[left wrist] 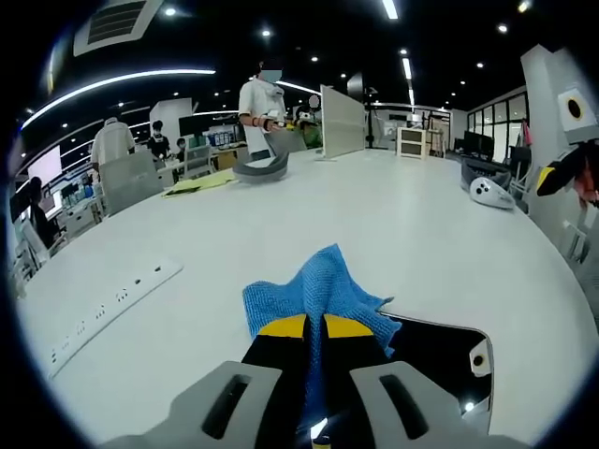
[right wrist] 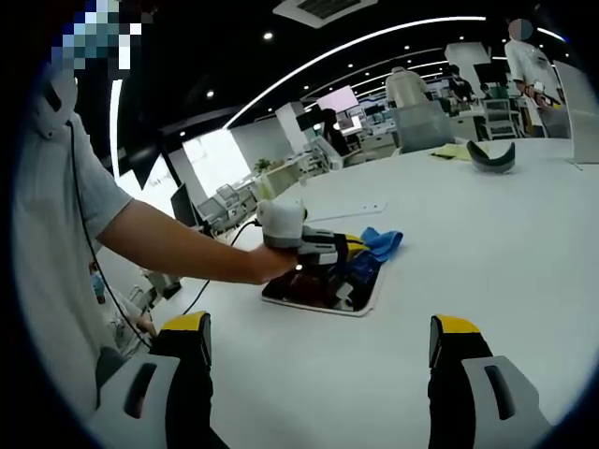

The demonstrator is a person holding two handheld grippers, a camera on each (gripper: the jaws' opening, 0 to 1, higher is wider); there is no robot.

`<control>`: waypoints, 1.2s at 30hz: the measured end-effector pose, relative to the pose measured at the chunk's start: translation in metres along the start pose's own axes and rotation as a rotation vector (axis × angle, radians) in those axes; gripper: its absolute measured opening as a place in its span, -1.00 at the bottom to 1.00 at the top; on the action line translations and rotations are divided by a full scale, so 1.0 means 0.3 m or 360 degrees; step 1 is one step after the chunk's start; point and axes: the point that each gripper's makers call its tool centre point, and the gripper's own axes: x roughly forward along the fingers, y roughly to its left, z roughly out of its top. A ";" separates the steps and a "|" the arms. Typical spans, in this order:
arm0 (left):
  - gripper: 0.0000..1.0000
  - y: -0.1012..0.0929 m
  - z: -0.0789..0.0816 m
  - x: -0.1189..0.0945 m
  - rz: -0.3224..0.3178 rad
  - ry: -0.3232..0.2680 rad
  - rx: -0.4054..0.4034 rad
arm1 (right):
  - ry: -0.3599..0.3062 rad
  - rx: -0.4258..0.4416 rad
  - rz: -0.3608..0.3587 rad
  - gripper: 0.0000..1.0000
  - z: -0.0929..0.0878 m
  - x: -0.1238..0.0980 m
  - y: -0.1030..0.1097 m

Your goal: Wipe the mirror surface with the cleaning cloth until all visible marks leave the cleaned area.

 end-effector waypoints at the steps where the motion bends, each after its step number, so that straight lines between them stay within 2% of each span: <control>1: -0.95 0.000 0.000 0.000 0.0000 -0.0001 0.0000 | -0.0001 0.0000 0.0000 0.94 0.001 0.000 0.001; 13: -0.95 -0.011 0.001 0.000 -0.0005 -0.0001 -0.0004 | -0.0006 0.0008 -0.0004 0.94 -0.002 -0.006 0.003; 23: -0.95 -0.045 -0.002 -0.009 -0.0022 0.0002 -0.0005 | -0.0027 0.0014 -0.0010 0.93 0.003 -0.018 0.006; 26: -0.95 -0.051 -0.004 -0.012 -0.0030 -0.0004 -0.0050 | -0.0029 0.0012 -0.0011 0.93 0.003 -0.021 0.006; 36: -0.95 -0.081 -0.016 -0.034 -0.0061 0.0013 -0.0035 | -0.0045 0.0006 -0.0005 0.93 0.014 -0.023 0.012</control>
